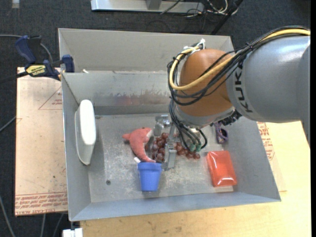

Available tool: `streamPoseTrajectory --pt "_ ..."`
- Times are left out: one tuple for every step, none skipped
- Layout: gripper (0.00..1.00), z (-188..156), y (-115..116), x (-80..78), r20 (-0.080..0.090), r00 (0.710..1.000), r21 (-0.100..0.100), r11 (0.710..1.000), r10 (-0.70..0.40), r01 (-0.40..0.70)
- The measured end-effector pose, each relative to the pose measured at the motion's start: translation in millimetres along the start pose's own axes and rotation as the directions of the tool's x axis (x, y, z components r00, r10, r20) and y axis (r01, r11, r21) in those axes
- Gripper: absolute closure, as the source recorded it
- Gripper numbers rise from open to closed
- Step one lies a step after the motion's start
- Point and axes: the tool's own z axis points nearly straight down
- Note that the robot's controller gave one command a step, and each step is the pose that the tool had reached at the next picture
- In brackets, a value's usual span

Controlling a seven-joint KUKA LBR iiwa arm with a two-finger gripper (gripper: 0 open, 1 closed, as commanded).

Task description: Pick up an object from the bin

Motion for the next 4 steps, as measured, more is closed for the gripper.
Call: streamPoseTrajectory --pt "0.00 -4.6 -0.3 -1.5 0.007 1.000 -0.001 1.000 0.002 -0.002" --pt "0.00 38.7 -18.4 -12.7 0.013 0.999 -0.002 0.999 -0.047 0.047" --pt "0.00 80.3 -30.2 -31.9 0.010 1.000 -0.003 1.000 0.021 -0.021" --pt "1.00 95.5 -52.6 -29.6 0.033 0.977 -0.003 0.978 -0.211 0.211"
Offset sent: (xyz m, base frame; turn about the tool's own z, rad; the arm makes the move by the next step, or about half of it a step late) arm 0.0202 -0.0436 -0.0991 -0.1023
